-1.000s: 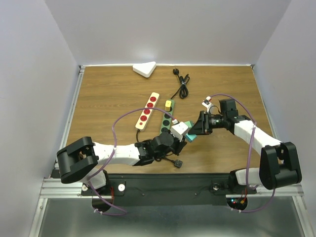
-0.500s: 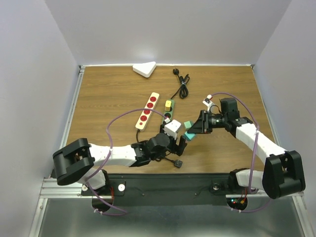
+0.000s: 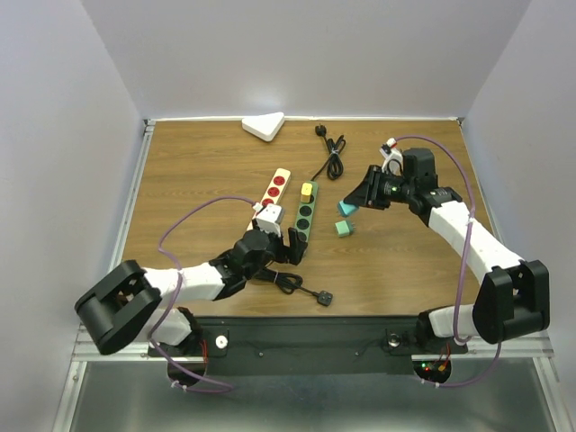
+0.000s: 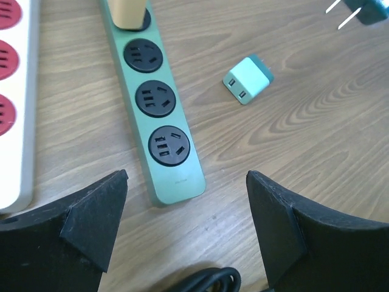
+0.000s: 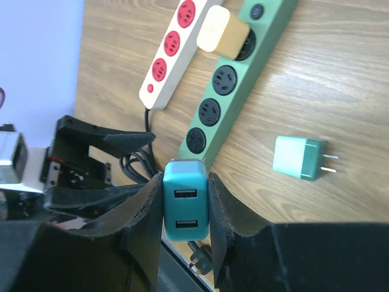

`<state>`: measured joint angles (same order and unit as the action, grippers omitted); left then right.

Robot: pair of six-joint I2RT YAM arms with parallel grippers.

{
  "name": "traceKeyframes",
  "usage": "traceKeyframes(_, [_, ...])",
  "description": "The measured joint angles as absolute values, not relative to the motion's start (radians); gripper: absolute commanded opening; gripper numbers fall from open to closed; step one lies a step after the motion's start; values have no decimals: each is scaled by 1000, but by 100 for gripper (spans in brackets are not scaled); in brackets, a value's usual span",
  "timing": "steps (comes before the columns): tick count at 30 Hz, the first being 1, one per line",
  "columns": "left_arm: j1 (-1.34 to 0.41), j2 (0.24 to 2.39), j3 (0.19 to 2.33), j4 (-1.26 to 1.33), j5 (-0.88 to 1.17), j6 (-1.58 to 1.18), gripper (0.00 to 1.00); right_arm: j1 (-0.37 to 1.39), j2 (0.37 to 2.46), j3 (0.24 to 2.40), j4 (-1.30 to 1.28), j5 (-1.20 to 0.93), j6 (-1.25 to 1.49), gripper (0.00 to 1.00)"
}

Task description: Insert the plug

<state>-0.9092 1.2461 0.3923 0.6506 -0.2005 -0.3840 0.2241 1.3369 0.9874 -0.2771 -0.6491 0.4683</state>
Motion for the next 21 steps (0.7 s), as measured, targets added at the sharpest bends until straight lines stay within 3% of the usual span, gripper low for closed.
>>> traceKeyframes(9, [-851,1456,381,858,40,-416,90,224,1336,987,-292,-583,484,0])
traceKeyframes(17, [-847,1478,371,915,43,-460,90,224,1333,987,-309,-565,487,1])
traceKeyframes(21, [-847,1391,306,905,-19,-469,91,224,1333,987,-311,-564,486,0])
